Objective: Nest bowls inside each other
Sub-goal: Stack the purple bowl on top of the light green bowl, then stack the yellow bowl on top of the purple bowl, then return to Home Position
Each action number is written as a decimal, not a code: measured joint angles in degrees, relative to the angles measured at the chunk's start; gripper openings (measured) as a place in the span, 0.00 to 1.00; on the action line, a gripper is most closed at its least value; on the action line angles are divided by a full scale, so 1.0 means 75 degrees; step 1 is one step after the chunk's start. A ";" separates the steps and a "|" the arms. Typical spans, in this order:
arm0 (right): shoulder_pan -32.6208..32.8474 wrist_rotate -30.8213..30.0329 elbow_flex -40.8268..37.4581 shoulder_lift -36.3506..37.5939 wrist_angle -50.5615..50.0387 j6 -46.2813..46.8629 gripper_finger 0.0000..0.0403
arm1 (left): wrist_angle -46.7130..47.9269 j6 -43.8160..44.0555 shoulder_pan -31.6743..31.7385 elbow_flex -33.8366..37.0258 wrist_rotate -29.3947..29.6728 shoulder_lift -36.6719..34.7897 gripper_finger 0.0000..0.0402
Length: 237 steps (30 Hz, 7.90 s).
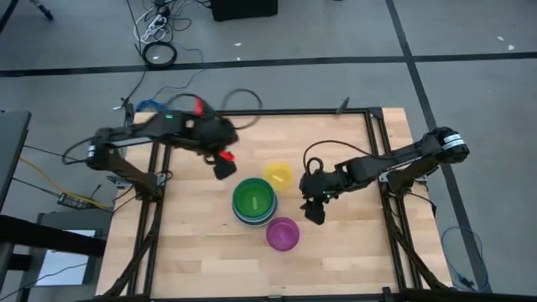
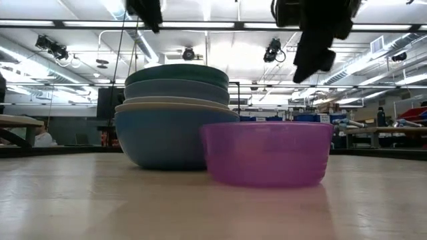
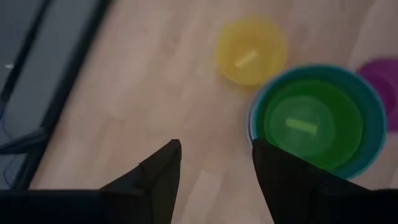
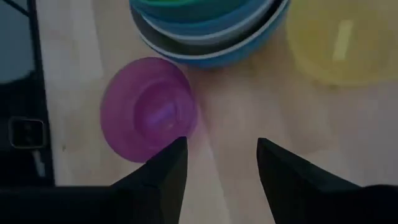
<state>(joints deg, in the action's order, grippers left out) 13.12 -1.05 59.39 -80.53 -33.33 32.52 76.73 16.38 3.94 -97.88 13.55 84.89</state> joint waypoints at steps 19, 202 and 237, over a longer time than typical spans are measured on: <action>0.1165 -0.0181 -0.1510 -0.0864 0.3071 0.2977 0.44 | 0.0110 0.0854 -0.0449 0.0022 0.1379 -0.1440 0.52; -0.0396 0.0864 0.6725 -0.5132 -0.2675 -0.5069 0.08 | 0.0597 0.1577 -0.1142 0.0022 0.1931 -0.1426 0.52; -0.0154 -0.0106 0.7098 -0.5056 -0.2734 -0.5225 0.06 | 0.0594 0.1655 -0.1142 0.0022 0.1928 -0.1423 0.52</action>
<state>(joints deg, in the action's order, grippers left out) 11.97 -1.85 112.62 -118.45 -53.83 -6.67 81.19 28.80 -4.62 -97.71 28.01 74.22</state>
